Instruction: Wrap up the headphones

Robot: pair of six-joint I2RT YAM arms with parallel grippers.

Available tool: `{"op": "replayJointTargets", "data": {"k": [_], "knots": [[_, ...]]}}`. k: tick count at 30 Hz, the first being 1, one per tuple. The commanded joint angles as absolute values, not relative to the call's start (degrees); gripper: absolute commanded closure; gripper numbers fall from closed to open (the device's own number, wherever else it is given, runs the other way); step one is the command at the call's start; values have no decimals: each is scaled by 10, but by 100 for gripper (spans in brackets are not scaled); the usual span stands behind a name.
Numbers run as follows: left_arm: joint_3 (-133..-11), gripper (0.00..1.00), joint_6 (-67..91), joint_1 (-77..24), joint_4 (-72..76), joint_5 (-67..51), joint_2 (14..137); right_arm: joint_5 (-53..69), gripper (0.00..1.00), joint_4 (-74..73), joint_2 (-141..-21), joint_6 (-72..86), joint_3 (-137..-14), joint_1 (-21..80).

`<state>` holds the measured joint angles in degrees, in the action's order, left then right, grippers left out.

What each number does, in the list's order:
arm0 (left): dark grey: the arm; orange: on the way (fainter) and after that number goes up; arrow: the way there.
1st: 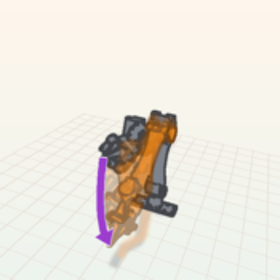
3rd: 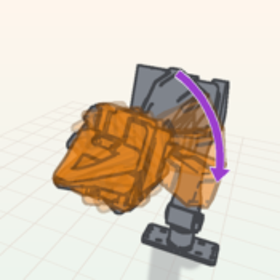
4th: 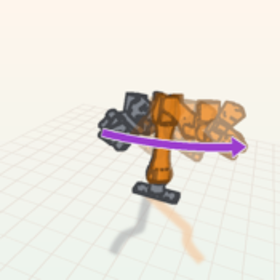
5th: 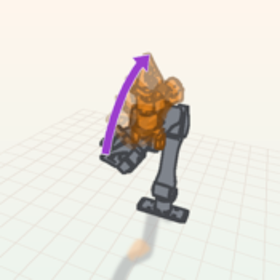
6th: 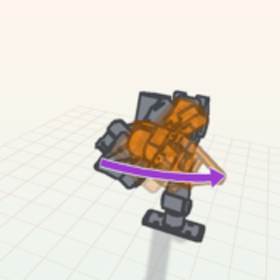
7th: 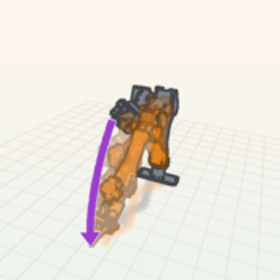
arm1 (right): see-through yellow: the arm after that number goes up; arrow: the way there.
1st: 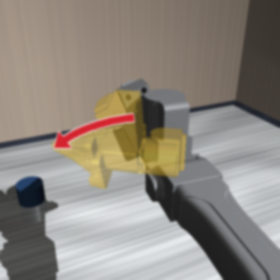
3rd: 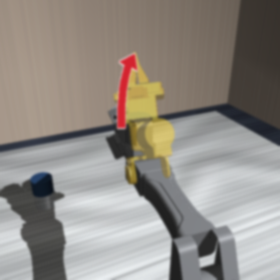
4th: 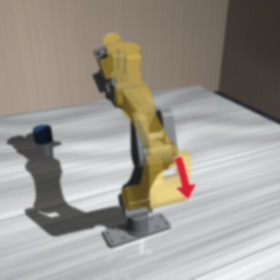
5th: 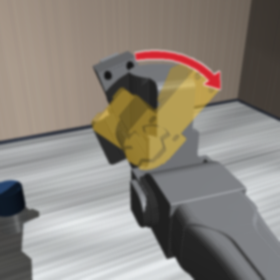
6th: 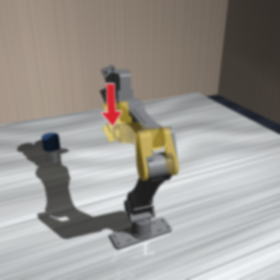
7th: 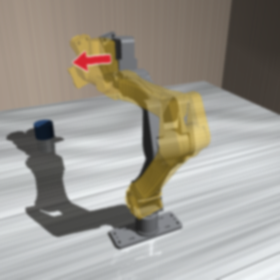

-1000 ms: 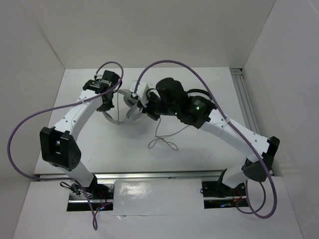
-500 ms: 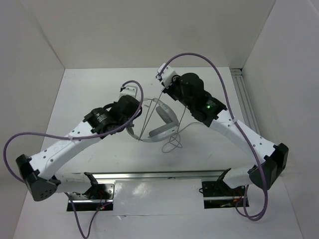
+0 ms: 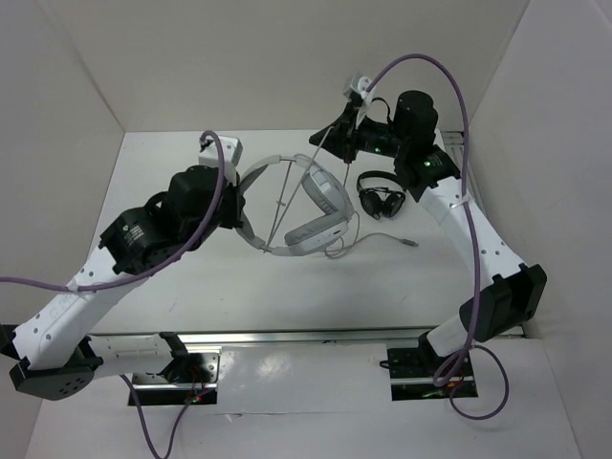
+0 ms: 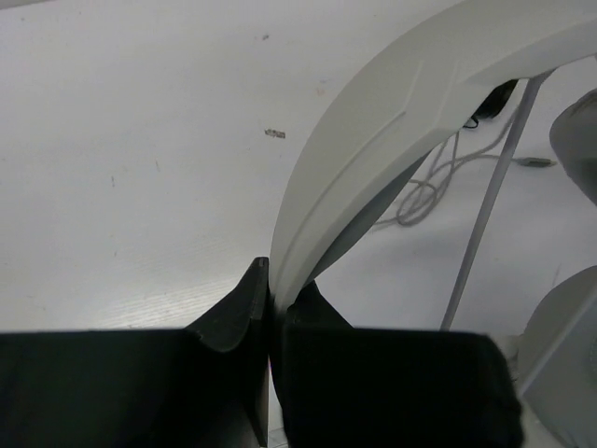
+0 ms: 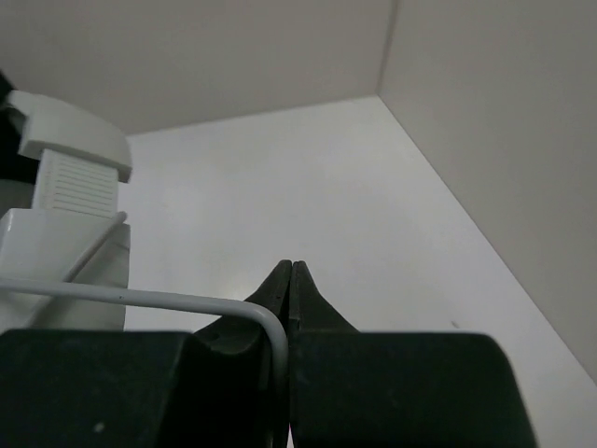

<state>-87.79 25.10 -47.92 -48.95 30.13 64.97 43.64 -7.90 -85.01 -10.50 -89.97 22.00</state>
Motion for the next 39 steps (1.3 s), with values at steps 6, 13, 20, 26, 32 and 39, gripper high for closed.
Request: {"op": "replayJointTargets", "data": {"k": [6,13,20,26,32,39], "knots": [[-1054,100,192,-497,-585,179,680,567,97,261,-880,118,-826,213],[-1115,100,199,-497,-665,149,781,525,100,323,-862,162,-836,218],[-1134,100,221,-502,-652,161,780,536,100,293,-888,156,-839,201],[-1236,100,246,-502,-707,207,787,528,100,349,-900,170,-778,207],[-1221,100,273,-502,-782,261,815,443,100,431,-883,216,-739,195],[-1179,100,273,-494,-782,250,815,386,100,424,-877,235,-749,154]]}}
